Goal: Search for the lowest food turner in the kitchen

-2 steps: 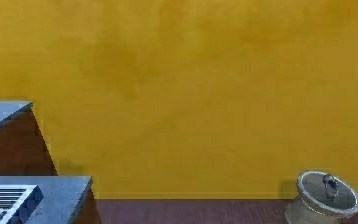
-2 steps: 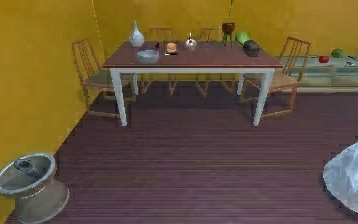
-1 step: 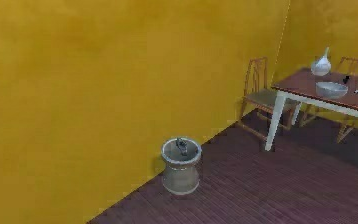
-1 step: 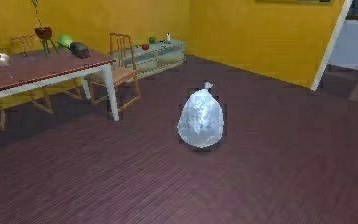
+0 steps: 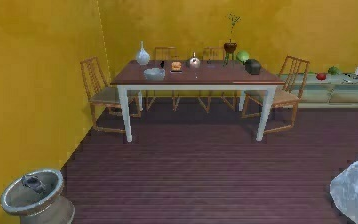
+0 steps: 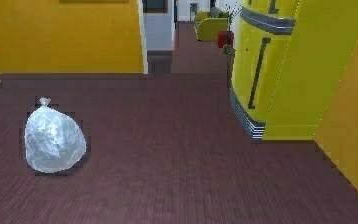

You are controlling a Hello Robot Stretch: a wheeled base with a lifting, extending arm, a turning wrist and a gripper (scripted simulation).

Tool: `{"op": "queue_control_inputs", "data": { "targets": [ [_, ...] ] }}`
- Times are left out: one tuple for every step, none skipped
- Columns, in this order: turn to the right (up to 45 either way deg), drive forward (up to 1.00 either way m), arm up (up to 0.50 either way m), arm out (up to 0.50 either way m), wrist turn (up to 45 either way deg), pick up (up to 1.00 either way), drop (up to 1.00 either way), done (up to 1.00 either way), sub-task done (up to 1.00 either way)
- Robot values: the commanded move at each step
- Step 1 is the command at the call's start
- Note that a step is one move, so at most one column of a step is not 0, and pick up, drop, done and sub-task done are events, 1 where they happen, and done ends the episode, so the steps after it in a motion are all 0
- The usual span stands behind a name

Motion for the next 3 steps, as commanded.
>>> {"op": "queue_control_inputs", "data": {
  "targets": [
    [0.0, 0.2, 0.0, 0.0, 0.0, 0.0, 0.0, 0.0, 0.0],
    [-45.0, 0.0, 0.0, 0.0, 0.0, 0.0, 0.0, 0.0, 0.0],
    [-42.0, 0.0, 0.0, 0.0, 0.0, 0.0, 0.0, 0.0, 0.0]
  ]
}}
